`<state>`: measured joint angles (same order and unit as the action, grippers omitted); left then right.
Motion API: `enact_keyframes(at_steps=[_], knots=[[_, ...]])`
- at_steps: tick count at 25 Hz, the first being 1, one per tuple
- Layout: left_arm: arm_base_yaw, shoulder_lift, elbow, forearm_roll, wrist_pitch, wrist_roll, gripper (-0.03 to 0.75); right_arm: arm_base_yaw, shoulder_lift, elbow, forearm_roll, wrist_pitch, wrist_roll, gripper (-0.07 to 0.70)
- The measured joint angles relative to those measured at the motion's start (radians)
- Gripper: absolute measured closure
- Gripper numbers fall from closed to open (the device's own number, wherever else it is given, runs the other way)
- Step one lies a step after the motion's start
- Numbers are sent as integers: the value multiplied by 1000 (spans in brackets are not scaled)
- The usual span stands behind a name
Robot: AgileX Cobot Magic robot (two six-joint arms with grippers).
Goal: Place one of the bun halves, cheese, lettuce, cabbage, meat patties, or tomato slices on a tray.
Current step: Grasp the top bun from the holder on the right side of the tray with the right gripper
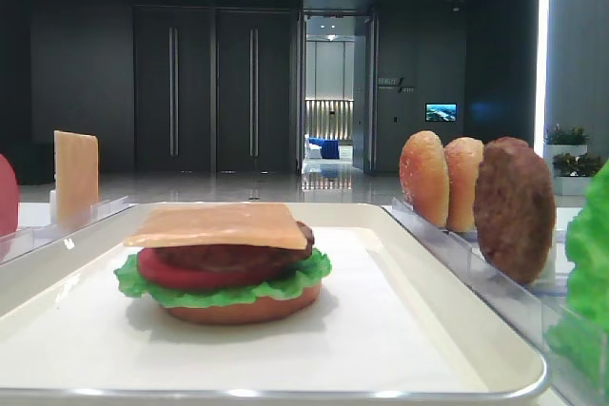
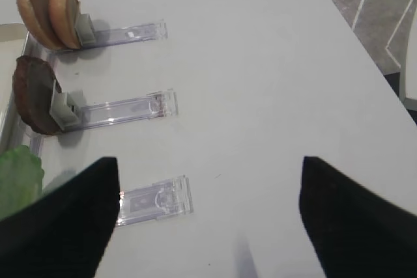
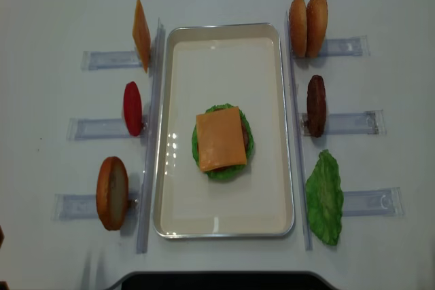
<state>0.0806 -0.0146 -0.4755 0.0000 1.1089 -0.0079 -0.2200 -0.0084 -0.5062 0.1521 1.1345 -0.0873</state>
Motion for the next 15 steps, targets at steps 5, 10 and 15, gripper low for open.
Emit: enact_keyframes(at_steps=[5,10,15], knots=[[0,0,0,0,0,0,574,0,0,0,0,-1,1,92],[0,0,0,0,0,0,613,0,0,0,0,-1,2,92],[0,0,0,0,0,0,668,0,153,-31,38,-34,4,92]])
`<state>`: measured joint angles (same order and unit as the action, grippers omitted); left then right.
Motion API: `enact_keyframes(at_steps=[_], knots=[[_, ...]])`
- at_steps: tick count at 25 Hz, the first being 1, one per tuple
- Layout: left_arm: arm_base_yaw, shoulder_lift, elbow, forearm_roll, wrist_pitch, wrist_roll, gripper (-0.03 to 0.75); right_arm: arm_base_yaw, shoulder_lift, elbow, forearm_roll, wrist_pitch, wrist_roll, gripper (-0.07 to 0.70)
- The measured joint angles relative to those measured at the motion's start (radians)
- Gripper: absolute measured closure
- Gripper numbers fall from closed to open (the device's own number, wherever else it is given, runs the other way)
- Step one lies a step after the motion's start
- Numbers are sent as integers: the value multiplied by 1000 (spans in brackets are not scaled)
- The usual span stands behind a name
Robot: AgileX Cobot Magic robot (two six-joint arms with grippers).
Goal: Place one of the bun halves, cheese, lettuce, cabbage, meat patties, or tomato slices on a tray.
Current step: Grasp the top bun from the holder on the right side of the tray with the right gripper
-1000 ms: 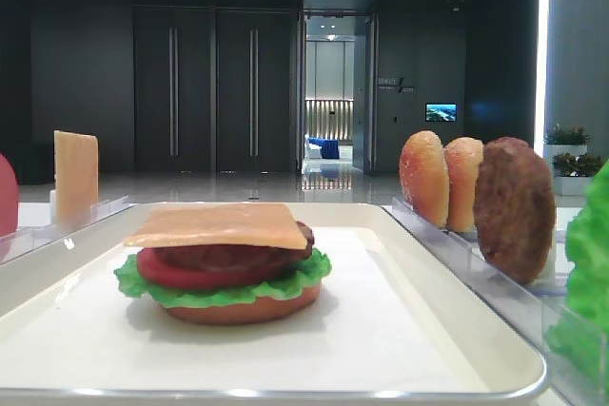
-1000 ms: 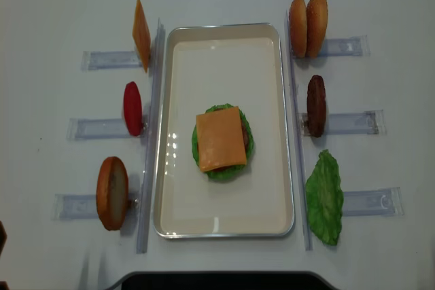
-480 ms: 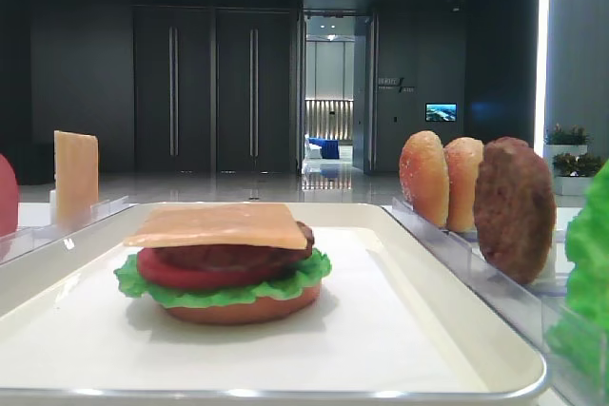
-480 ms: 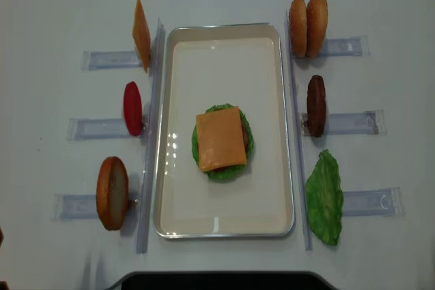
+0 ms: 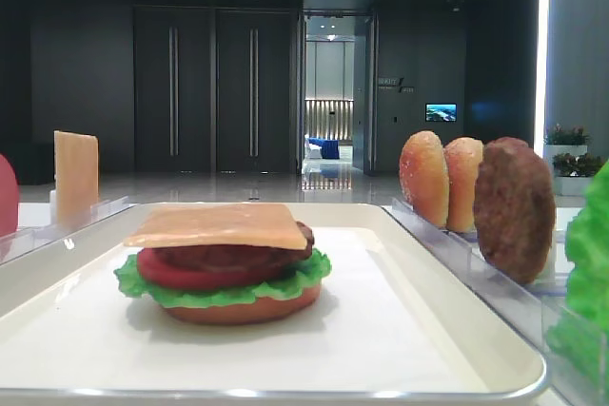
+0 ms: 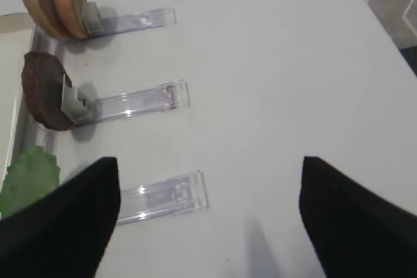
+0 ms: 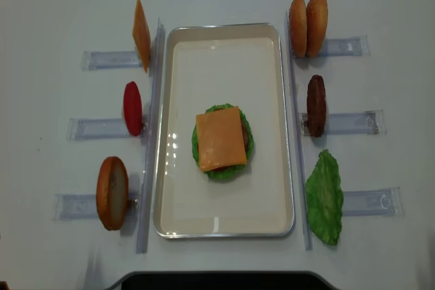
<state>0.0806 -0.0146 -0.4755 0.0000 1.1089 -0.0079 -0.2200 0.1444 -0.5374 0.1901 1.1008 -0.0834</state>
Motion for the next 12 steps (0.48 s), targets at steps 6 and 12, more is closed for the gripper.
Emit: enact_keyframes(at_steps=[6,12], knots=[[0,0,0,0,0,0,713,0,430,-85,21,-22,1,92],[0,0,0,0,1,0,717,0,912,-239,-50,-106,-10,92]])
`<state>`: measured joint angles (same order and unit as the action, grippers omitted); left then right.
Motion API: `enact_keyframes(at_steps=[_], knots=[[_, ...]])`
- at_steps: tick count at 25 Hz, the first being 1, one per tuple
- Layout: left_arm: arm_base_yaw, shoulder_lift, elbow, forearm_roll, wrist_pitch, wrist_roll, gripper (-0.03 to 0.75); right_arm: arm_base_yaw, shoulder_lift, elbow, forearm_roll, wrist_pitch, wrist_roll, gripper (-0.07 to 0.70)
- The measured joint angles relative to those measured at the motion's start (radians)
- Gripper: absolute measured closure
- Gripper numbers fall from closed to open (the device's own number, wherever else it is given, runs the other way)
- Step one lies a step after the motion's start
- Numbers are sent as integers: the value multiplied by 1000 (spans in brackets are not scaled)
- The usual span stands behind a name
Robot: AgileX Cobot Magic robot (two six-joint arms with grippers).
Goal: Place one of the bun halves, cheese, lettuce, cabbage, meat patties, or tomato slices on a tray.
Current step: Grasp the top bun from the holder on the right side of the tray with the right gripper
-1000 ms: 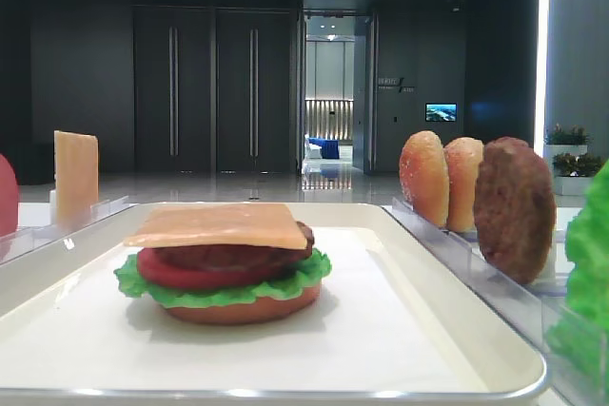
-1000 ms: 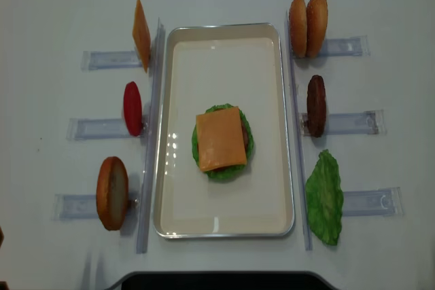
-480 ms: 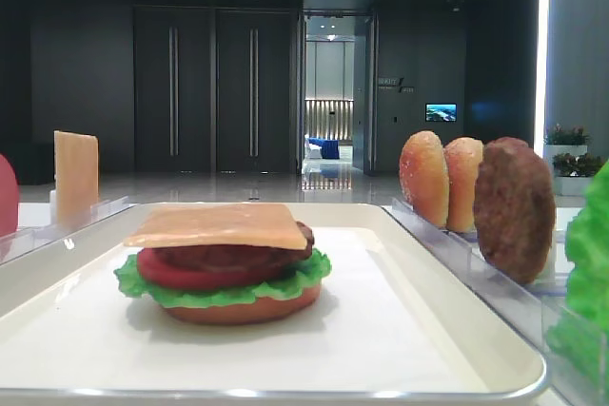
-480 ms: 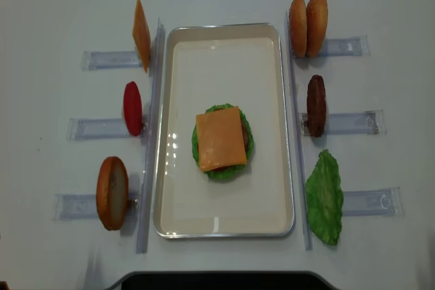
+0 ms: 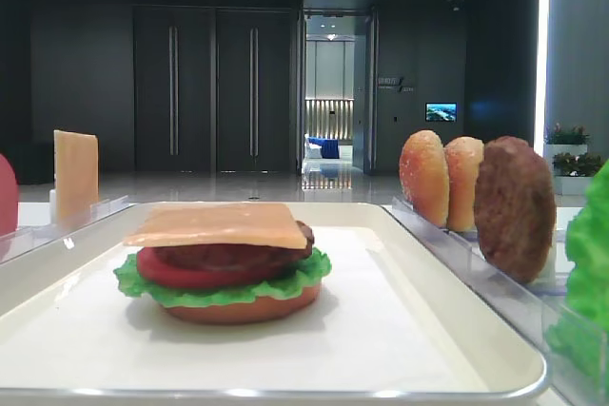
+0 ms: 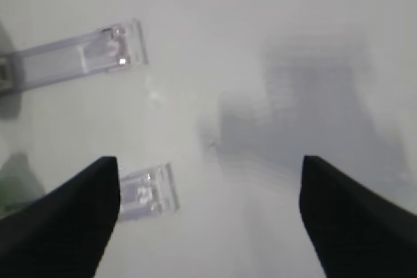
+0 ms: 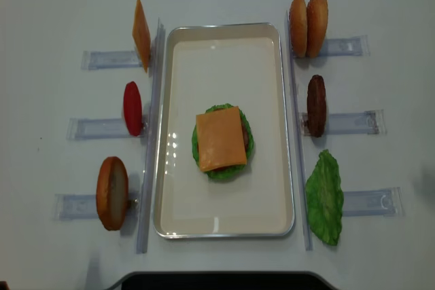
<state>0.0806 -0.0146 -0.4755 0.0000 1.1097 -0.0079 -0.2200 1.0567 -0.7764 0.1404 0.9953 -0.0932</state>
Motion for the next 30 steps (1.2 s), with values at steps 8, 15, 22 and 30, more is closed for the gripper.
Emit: enact_keyframes(at_steps=[8,15,22,30], knots=[[0,0,0,0,0,0,716,73,442,-317,-38,-41,-66,92],[0,0,0,0,0,0,716,173,622,-598,-46,5,-52,92],[0,0,0,0,0,0,716,241,693,-765,-70,111,12,92],[0,0,0,0,0,0,716,463,700,-780,-112,102,165,92]])
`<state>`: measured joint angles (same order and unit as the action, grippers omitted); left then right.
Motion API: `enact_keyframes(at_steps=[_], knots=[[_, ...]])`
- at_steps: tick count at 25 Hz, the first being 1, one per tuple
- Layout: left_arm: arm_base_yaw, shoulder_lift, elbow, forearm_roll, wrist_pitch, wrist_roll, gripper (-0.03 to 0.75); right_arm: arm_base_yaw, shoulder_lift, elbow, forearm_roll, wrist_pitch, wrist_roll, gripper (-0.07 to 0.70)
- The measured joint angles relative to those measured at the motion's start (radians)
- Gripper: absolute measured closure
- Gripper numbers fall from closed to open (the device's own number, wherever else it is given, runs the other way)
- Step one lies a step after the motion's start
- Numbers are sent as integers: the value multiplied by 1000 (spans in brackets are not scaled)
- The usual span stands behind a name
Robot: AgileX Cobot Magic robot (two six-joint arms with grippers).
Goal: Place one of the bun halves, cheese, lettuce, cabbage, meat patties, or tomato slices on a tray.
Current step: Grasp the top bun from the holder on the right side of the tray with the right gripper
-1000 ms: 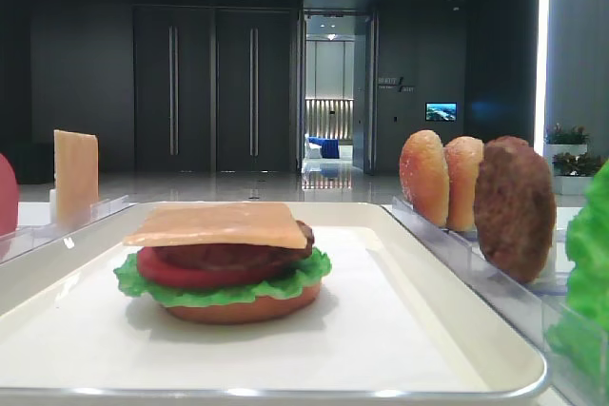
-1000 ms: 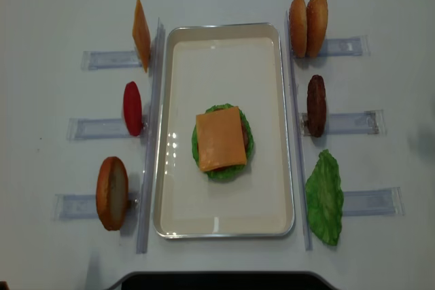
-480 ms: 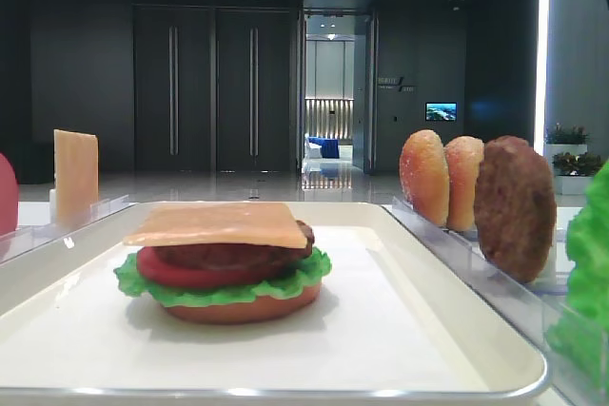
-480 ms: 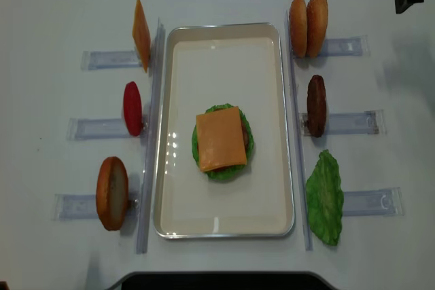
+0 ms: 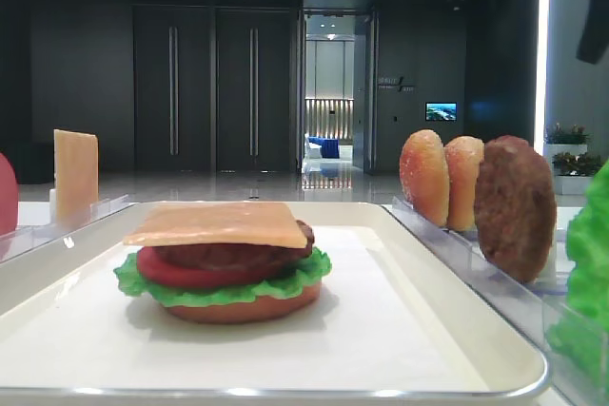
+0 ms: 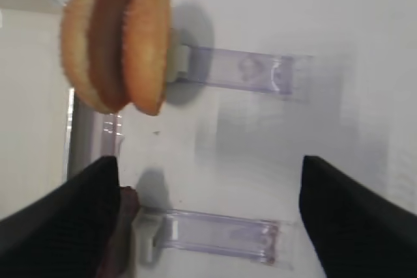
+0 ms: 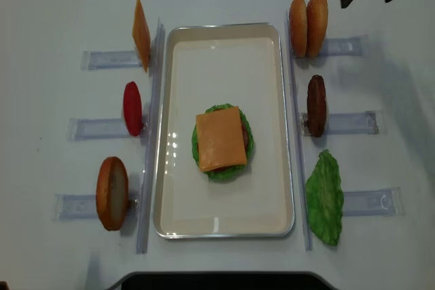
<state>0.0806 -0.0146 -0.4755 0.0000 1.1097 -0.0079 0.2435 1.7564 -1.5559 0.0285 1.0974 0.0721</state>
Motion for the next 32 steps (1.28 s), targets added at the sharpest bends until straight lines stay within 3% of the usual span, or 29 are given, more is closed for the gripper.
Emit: enact_keyframes(at_steps=[5,9,21,32], knots=[[0,0,0,0,0,0,716,155,2,0,-28,-70,89,92],[0,0,0,0,0,0,716,212,32,-9,-28,-128,140,92],[0,0,0,0,0,0,716,214,142,-47,-37,-204,153,126],[0,0,0,0,0,0,716,168,198,-47,-39,-208,153,126]])
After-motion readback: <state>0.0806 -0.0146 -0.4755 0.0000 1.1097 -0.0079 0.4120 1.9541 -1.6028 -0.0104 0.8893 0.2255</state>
